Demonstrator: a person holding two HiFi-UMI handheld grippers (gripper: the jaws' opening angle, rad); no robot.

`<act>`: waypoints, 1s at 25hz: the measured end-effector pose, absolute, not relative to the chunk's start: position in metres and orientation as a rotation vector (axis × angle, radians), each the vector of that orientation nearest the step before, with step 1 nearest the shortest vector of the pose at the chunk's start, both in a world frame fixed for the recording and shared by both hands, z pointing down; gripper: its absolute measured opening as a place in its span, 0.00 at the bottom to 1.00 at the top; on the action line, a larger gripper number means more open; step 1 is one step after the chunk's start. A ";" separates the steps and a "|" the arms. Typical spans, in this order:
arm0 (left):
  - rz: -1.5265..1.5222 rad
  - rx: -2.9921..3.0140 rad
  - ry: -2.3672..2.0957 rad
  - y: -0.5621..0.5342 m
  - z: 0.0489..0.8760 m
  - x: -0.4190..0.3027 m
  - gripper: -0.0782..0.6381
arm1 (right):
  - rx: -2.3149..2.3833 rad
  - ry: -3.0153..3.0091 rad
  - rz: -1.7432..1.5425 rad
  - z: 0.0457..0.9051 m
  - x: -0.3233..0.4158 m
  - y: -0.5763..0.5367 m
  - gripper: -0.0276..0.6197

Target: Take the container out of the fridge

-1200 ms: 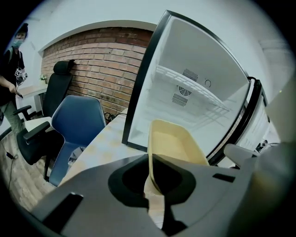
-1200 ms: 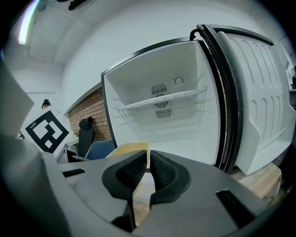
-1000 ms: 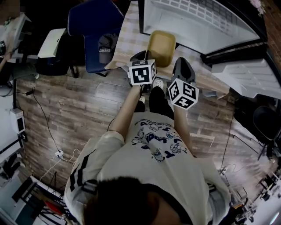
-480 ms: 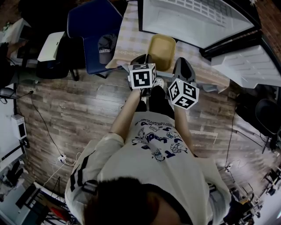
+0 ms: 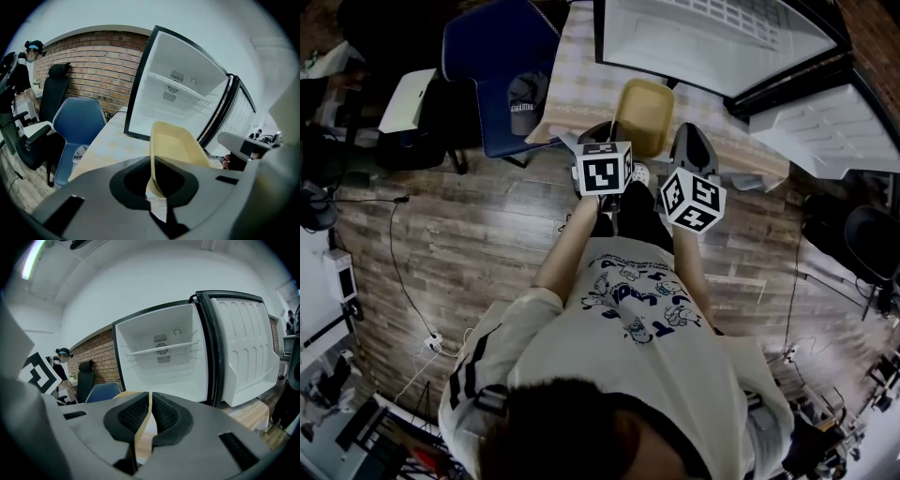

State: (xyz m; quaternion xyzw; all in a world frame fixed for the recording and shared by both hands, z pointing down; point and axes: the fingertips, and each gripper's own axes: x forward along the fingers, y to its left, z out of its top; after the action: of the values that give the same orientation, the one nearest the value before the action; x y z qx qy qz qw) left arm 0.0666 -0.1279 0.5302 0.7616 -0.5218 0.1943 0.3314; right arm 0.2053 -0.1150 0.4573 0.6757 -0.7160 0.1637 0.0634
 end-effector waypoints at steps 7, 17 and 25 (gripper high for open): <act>0.508 2.002 -1.364 -0.122 0.526 0.064 0.15 | 2.053 -2.172 0.481 0.453 0.202 -0.111 0.11; 0.503 2.008 -1.353 -0.119 0.523 0.068 0.15 | 2.037 -2.182 0.462 0.450 0.199 -0.108 0.11; 0.507 2.019 -1.349 -0.120 0.521 0.075 0.15 | 2.041 -2.183 0.453 0.447 0.203 -0.109 0.11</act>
State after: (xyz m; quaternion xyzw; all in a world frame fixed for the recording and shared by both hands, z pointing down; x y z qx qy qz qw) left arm 0.0748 -0.1199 0.5211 0.7699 -0.5143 0.1933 0.3245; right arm 0.2030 -0.1086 0.4468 0.6740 -0.7210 0.1497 0.0595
